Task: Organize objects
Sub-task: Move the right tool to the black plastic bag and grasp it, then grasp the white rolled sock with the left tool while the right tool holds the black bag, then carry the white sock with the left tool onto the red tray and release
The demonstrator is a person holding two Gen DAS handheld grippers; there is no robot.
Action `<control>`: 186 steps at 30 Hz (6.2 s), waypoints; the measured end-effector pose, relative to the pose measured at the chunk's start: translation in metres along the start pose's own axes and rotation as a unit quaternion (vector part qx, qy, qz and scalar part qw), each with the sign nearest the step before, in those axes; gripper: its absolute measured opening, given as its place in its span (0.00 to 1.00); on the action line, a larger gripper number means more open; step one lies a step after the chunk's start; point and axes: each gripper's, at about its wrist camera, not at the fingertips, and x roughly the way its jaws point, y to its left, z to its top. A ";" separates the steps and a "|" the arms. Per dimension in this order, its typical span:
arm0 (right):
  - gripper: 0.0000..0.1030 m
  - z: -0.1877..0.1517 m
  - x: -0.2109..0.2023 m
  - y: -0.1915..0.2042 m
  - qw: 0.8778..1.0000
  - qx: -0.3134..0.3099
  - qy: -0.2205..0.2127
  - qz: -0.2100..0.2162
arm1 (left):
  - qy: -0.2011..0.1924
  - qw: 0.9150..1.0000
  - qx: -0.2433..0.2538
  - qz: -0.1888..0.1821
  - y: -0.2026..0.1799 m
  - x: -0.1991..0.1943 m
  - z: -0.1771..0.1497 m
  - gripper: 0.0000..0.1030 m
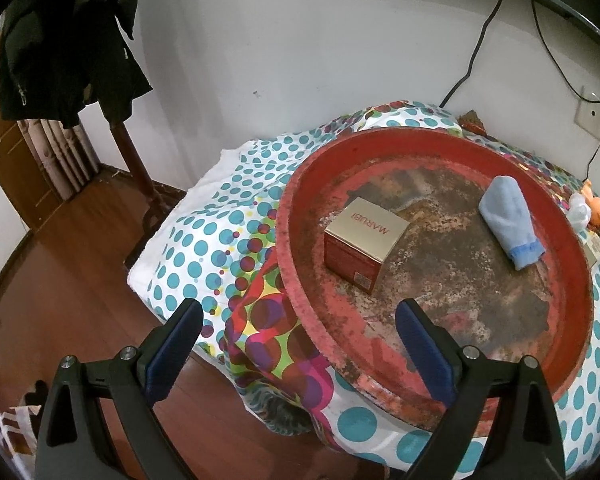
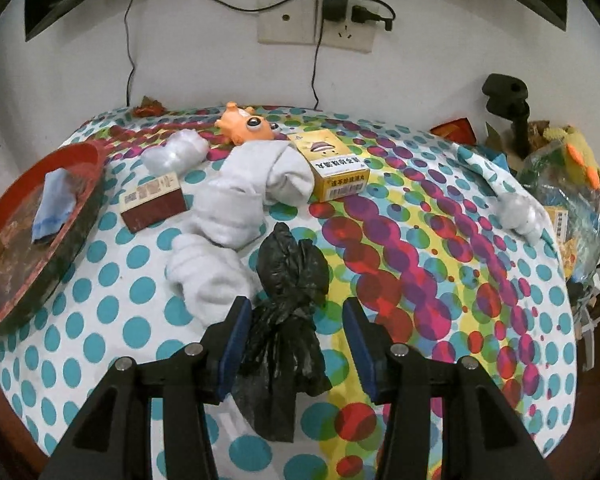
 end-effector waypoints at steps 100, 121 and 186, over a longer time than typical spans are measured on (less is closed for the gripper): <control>0.24 0.008 0.052 -0.136 0.991 0.132 -0.015 0.031 | 0.141 0.945 0.160 -0.246 -0.395 -0.027 -0.028 0.33; 0.24 0.009 0.053 -0.134 0.992 0.125 -0.013 0.020 | 0.049 0.946 0.254 -0.198 -0.319 -0.055 -0.019 0.32; 0.24 0.011 0.056 -0.121 0.996 0.088 -0.003 -0.025 | 0.077 0.991 0.080 -0.078 -0.077 0.025 0.018 0.33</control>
